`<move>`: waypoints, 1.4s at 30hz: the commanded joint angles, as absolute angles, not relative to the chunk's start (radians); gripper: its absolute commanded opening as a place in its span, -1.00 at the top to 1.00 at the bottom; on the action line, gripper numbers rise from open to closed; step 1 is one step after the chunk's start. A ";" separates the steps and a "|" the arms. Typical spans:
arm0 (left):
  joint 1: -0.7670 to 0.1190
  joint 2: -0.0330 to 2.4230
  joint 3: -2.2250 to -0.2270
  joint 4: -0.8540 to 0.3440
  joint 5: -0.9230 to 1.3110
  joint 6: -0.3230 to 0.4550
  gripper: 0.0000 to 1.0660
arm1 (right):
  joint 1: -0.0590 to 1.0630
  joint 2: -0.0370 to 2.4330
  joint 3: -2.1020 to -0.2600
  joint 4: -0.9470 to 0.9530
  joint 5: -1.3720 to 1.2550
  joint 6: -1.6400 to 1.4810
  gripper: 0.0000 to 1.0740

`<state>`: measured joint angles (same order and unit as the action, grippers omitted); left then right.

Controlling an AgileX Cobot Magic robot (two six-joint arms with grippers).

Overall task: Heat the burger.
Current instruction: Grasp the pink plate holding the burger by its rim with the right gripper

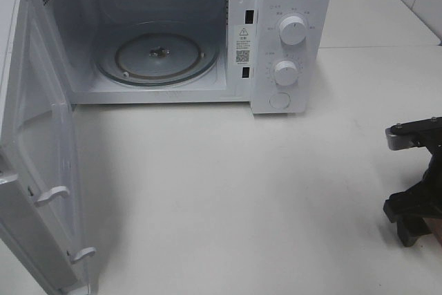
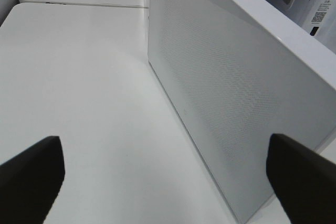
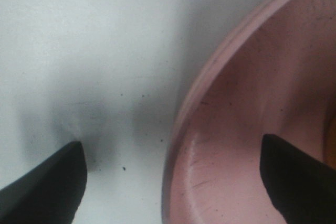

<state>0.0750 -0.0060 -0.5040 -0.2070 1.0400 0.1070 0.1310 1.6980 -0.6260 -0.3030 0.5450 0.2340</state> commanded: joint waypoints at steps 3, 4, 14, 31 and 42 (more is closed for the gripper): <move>0.069 -0.026 -0.504 -0.209 1.034 0.111 -0.87 | 0.126 1.715 -0.619 -0.305 0.531 0.245 -0.46; 0.069 -0.026 -0.504 -0.209 1.034 0.111 -0.87 | 0.126 1.715 -0.619 -0.305 0.530 0.255 -0.36; 0.069 -0.026 -0.504 -0.209 1.034 0.111 -0.87 | 0.126 1.715 -0.598 -0.306 0.527 0.286 0.25; 0.069 -0.026 -0.504 -0.209 1.034 0.111 -0.87 | 0.126 1.715 -0.580 -0.313 0.515 0.307 1.00; 0.069 -0.026 -0.504 -0.209 1.034 0.111 -0.87 | 0.218 1.664 -0.582 -0.480 0.583 0.497 1.00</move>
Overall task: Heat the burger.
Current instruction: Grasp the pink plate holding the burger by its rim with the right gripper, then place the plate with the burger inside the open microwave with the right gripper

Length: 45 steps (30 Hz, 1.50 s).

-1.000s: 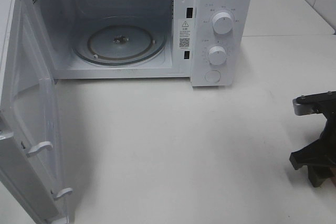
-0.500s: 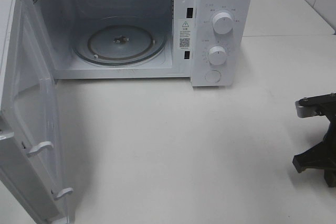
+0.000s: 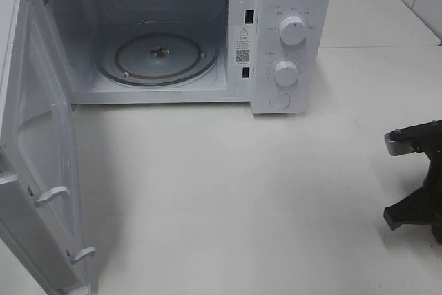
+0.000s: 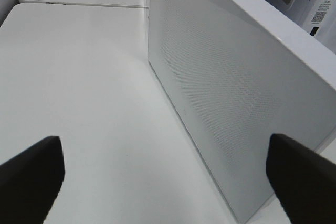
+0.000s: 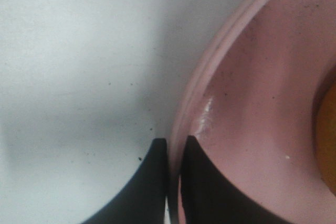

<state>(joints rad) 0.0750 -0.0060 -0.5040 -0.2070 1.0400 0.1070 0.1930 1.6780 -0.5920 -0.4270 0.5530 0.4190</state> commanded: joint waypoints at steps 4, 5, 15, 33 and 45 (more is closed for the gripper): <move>0.069 -0.026 -0.504 -0.209 1.034 0.111 -0.87 | 0.264 1.635 -0.582 -0.564 0.628 0.581 1.00; 0.069 -0.026 -0.504 -0.209 1.034 0.111 -0.87 | 0.284 1.621 -0.582 -0.604 0.655 0.621 1.00; 0.069 -0.026 -0.504 -0.209 1.034 0.111 -0.87 | 0.359 1.594 -0.582 -0.658 0.742 0.667 1.00; 0.069 -0.026 -0.504 -0.209 1.034 0.111 -0.87 | 0.544 1.478 -0.582 -0.693 0.898 0.691 1.00; 0.069 -0.026 -0.504 -0.209 1.034 0.111 -0.87 | 0.742 1.380 -0.581 -0.699 1.005 0.677 1.00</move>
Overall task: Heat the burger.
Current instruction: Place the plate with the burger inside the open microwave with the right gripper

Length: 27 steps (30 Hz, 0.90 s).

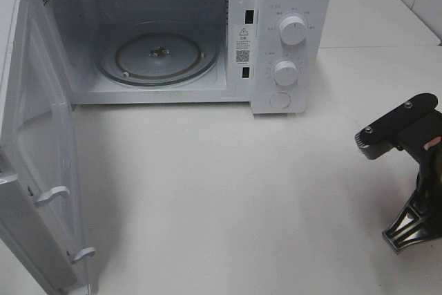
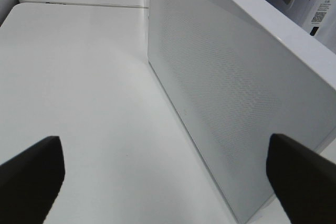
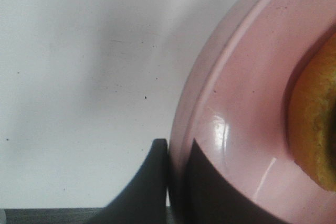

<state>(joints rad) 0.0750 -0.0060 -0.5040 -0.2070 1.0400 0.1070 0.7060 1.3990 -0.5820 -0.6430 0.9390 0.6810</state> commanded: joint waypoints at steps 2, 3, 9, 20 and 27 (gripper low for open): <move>0.069 -0.026 -0.504 -0.209 1.034 0.111 -0.87 | 0.774 1.371 -0.581 -0.698 1.007 0.667 1.00; 0.069 -0.026 -0.504 -0.209 1.034 0.111 -0.87 | 0.774 1.371 -0.581 -0.698 1.007 0.667 1.00; 0.069 -0.026 -0.504 -0.209 1.034 0.111 -0.87 | 0.862 1.360 -0.581 -0.698 1.025 0.645 1.00; 0.069 -0.026 -0.504 -0.209 1.034 0.111 -0.87 | 1.033 1.360 -0.581 -0.698 1.023 0.589 1.00; 0.069 -0.026 -0.504 -0.209 1.034 0.111 -0.87 | 1.109 1.360 -0.581 -0.698 1.018 0.559 1.00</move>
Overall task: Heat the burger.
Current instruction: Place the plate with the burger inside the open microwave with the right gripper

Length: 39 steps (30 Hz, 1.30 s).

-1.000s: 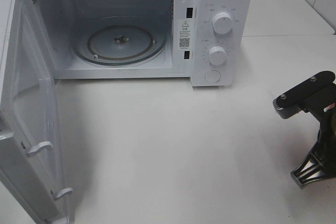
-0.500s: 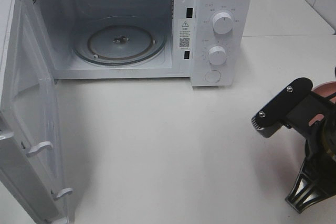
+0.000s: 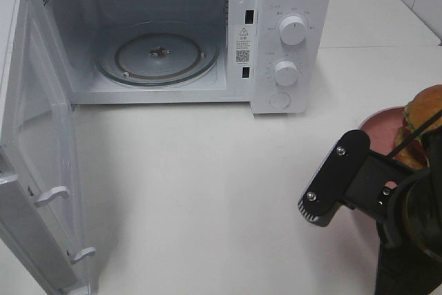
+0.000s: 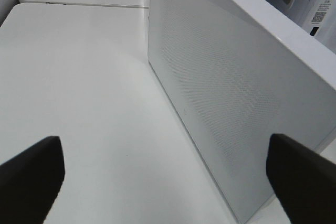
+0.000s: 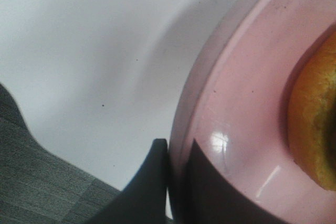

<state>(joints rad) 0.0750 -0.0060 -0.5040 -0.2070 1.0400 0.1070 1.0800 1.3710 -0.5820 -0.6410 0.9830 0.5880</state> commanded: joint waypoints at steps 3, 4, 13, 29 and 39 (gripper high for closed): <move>0.069 -0.026 -0.504 -0.209 1.034 0.111 -0.87 | 1.156 1.360 -0.581 -0.698 1.013 0.520 1.00; 0.069 -0.026 -0.504 -0.209 1.034 0.111 -0.87 | 1.167 1.360 -0.581 -0.698 1.005 0.508 1.00; 0.069 -0.026 -0.504 -0.209 1.034 0.111 -0.87 | 1.247 1.360 -0.581 -0.698 0.945 0.368 1.00; 0.069 -0.026 -0.504 -0.209 1.034 0.111 -0.87 | 1.261 1.360 -0.582 -0.739 0.798 -0.054 1.00; 0.069 -0.026 -0.504 -0.209 1.034 0.111 -0.87 | 1.245 1.360 -0.582 -0.811 0.627 -0.085 1.00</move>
